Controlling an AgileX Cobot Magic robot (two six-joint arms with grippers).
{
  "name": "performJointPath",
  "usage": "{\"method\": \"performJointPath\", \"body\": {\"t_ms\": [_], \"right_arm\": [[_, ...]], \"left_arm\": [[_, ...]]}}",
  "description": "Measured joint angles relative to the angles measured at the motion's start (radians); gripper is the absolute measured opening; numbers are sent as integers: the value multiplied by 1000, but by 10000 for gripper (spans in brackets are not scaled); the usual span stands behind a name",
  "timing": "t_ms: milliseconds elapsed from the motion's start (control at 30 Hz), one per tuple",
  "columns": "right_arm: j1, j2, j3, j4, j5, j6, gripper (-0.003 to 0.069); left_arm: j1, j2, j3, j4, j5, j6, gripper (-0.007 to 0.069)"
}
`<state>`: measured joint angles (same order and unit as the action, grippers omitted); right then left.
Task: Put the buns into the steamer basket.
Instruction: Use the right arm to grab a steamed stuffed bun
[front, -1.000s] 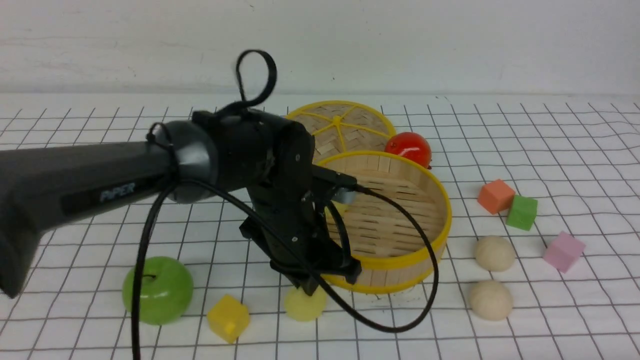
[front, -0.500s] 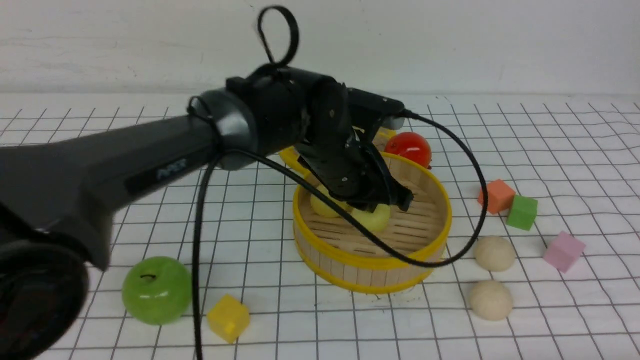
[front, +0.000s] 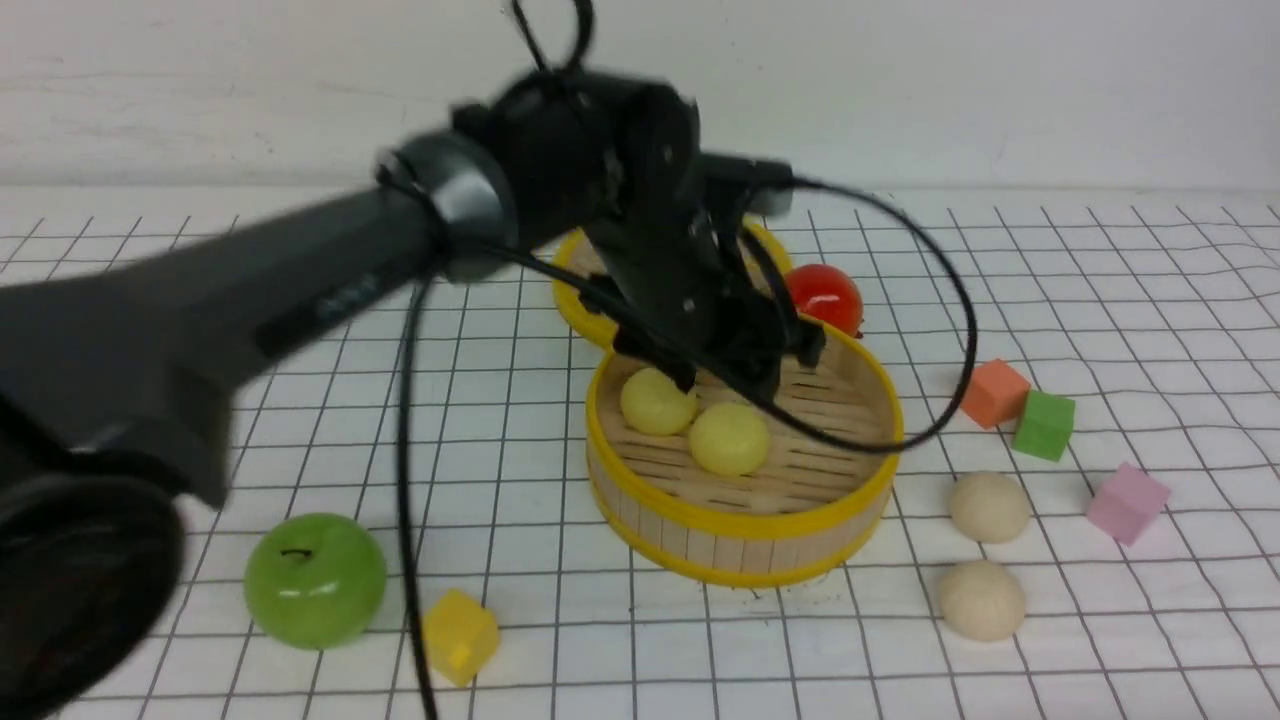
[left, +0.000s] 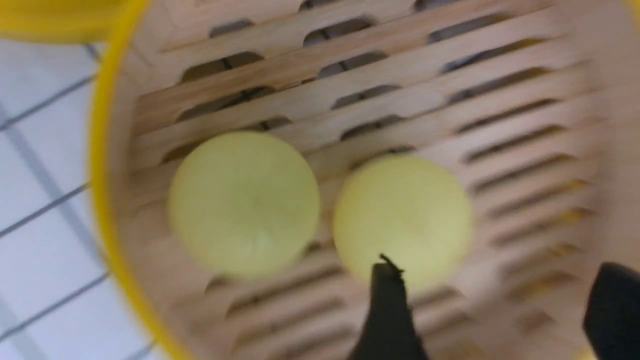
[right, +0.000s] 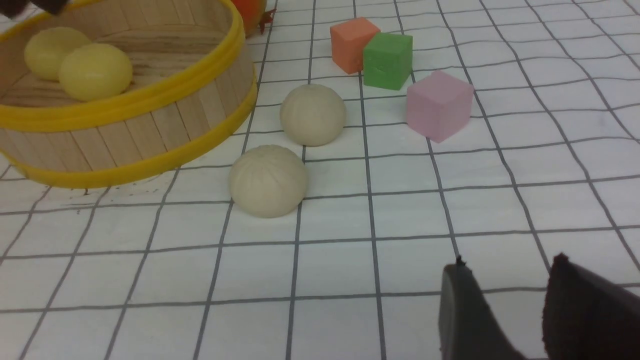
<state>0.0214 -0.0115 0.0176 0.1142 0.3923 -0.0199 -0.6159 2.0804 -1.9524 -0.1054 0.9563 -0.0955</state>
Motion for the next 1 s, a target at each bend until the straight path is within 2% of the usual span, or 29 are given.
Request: {"method": "performJointPath", "body": {"t_ms": [33, 167, 233, 300, 667, 700, 733, 800, 867, 900, 933, 1000], "right_arm": [[0, 0, 0, 0, 0, 0, 239], [0, 0, 0, 0, 0, 0, 239], [0, 0, 0, 0, 0, 0, 239], [0, 0, 0, 0, 0, 0, 239], [0, 0, 1, 3, -13, 3, 239], [0, 0, 1, 5, -14, 4, 239], [0, 0, 4, 54, -26, 33, 239], [0, 0, 8, 155, -44, 98, 239], [0, 0, 10, 256, -63, 160, 239], [0, 0, 10, 267, -66, 166, 239], [0, 0, 10, 354, -91, 207, 239], [0, 0, 10, 452, -126, 242, 239]], "left_arm": [[0, -80, -3, -4, 40, -3, 335], [0, -249, 31, -24, 80, 34, 34], [0, -323, 76, -38, 69, 63, -14], [0, -411, 152, -57, 39, 95, -13], [0, -1084, 1039, -118, -443, 170, -13], [0, -1109, 1056, -118, -450, 173, -13], [0, -1221, 1196, -126, -512, 177, -13], [0, -1346, 1338, -151, -587, 176, -13], [0, -1445, 1441, -174, -640, 176, -13], [0, -1457, 1465, -180, -656, 176, -13], [0, -1559, 1566, -204, -728, 176, -13], [0, -1655, 1650, -220, -789, 176, -13]]}}
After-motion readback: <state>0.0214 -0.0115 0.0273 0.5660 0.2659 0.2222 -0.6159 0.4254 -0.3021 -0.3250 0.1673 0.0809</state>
